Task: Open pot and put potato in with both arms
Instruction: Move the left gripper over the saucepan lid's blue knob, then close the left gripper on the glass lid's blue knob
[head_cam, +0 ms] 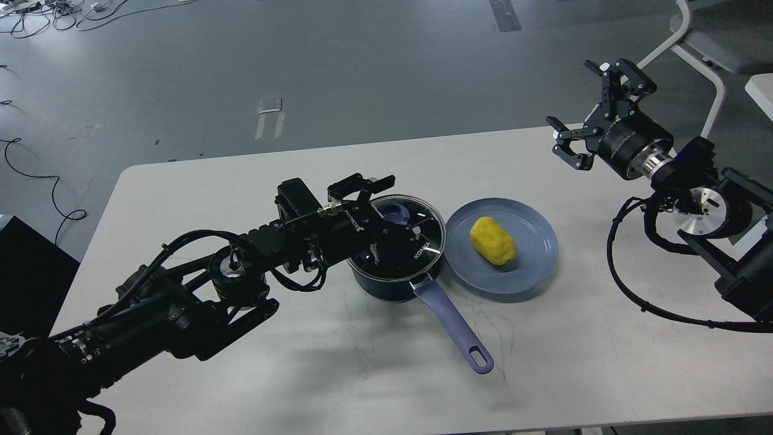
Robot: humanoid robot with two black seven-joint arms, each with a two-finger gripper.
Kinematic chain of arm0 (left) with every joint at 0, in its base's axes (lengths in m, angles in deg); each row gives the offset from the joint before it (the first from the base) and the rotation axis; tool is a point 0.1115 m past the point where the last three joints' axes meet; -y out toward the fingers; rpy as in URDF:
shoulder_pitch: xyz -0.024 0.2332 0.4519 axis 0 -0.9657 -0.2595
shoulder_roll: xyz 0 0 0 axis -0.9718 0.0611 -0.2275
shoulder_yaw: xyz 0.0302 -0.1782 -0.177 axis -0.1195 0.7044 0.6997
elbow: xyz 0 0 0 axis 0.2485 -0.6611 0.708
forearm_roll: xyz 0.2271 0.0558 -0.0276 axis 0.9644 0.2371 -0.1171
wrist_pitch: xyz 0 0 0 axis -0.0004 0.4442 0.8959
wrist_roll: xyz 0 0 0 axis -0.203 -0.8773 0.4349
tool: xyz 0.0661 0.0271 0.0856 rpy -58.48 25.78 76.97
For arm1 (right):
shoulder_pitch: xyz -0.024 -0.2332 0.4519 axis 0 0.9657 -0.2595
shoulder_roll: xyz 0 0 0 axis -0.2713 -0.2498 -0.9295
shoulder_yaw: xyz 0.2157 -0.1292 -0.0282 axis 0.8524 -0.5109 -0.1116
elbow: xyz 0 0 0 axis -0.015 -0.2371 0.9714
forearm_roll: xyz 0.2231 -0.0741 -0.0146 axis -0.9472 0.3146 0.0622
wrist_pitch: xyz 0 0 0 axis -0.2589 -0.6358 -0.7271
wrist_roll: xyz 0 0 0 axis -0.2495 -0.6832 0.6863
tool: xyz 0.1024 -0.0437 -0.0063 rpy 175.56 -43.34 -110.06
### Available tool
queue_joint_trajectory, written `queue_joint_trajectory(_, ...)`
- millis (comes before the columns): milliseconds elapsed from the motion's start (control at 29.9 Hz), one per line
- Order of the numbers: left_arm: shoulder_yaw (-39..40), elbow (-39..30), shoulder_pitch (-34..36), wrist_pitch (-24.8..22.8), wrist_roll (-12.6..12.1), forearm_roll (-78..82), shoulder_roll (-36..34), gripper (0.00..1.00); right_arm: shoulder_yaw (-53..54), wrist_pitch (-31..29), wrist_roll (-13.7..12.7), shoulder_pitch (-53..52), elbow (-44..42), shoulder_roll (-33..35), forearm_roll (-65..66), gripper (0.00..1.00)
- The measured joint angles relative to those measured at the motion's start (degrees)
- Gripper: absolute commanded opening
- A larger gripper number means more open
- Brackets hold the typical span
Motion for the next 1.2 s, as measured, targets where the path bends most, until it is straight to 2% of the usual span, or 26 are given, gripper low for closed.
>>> queue_joint_trajectory(1203,-0.24,0.68,-2.56,0.07,0.0,-0.98,-0.89,0.98,-0.06,1.18,-0.01,0.13,0.05,0.28,0.0,1.0)
